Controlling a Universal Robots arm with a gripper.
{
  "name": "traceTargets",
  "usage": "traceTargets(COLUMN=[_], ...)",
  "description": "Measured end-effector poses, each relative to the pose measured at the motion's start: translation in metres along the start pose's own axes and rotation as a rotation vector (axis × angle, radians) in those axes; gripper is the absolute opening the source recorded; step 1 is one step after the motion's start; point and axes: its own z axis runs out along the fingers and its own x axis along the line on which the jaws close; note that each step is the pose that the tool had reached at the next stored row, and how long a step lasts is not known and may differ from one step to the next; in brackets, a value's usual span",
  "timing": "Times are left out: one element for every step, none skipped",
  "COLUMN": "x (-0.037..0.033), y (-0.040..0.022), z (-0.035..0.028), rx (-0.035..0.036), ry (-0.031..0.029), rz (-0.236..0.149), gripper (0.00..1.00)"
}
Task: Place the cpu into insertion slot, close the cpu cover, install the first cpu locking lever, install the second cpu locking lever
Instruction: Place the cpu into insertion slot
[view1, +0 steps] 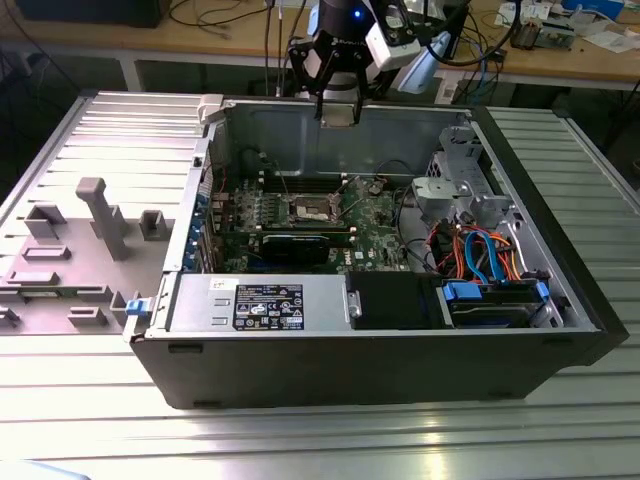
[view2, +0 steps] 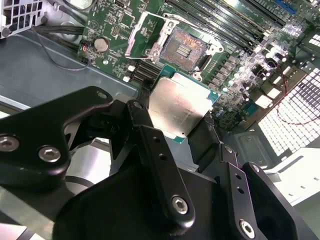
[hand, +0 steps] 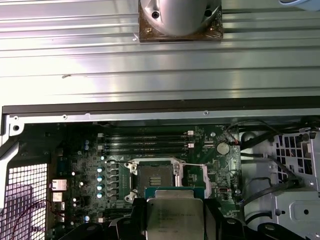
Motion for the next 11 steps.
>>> traceTargets(x=[0.0002,0.0003,0.0005,0.0006,0.0007,0.0009,0.0011,0.0011,0.0011,0.0012,0.0012], y=[0.0000,-0.0001,-0.0001,-0.0002,-0.0002,-0.0003,-0.0004,-0.0004,-0.0005,-0.0005,-0.0006], z=[0.0001,0.0001,0.0003,0.0003,0.0005,0.0007,0.0010,0.0011,0.0012,0.0013,0.0014], rx=[0.0000,0.0000,-0.0001,0.0000,0.0000,0.0000,0.0000,0.0000,0.0000,-0.0001,0.0000], ry=[0.0000,0.0000,0.0000,0.0001,0.0000,0.0000,0.0001,0.0000,0.0000,0.0000,0.0000], rz=[0.000,0.000,0.000,0.000,0.000,0.000,0.000,0.000,0.000,0.000,0.000], gripper=[0.55,0.55,0.55,0.55,0.55,0.55,0.55,0.55,0.55,0.55,0.55])
